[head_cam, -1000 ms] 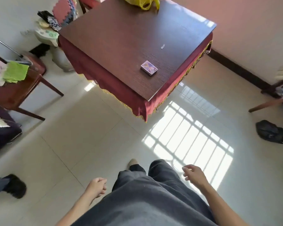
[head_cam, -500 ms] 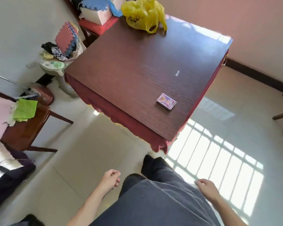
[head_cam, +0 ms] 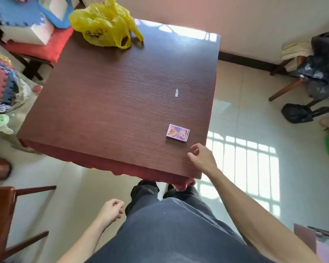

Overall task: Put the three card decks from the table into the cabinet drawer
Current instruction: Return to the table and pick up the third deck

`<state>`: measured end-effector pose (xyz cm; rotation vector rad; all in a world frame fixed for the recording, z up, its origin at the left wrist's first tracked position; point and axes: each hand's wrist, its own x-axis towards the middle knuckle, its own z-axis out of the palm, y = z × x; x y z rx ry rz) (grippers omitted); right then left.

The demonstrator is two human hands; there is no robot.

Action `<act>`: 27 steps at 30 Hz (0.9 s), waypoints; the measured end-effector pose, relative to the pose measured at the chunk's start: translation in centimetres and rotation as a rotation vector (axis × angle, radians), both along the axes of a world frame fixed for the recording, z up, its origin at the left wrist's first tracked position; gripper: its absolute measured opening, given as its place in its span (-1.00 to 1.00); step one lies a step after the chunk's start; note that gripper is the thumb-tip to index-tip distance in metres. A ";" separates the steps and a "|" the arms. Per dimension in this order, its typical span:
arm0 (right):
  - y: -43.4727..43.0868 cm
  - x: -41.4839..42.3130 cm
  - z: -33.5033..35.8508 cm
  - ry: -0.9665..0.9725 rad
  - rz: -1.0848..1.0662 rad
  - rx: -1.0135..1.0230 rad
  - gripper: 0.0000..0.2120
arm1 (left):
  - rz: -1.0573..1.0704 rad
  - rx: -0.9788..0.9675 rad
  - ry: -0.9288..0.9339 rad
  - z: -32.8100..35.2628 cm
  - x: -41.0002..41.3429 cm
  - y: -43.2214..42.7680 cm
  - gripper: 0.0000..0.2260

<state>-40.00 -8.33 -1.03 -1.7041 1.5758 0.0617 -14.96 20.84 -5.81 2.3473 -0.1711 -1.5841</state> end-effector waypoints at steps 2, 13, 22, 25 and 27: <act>-1.2 2.3 -0.1 0.054 0.040 -0.108 -0.59 | -0.053 -0.030 -0.016 0.5 1.8 -1.8 -0.89; -5.0 7.9 -2.2 0.345 0.326 -0.230 -0.23 | -0.066 -0.021 0.003 3.3 6.3 -2.1 -0.85; -3.0 7.2 -2.4 0.361 0.198 -0.218 -0.42 | -0.139 0.044 0.022 3.1 8.9 -0.4 -0.83; -0.7 5.9 -1.9 0.224 0.071 -0.170 -0.42 | -0.181 0.051 0.009 2.6 10.1 -0.9 -0.82; 0.9 5.3 -1.4 0.112 -0.024 -0.132 -0.43 | -0.203 0.046 0.005 2.6 10.4 -1.7 -0.81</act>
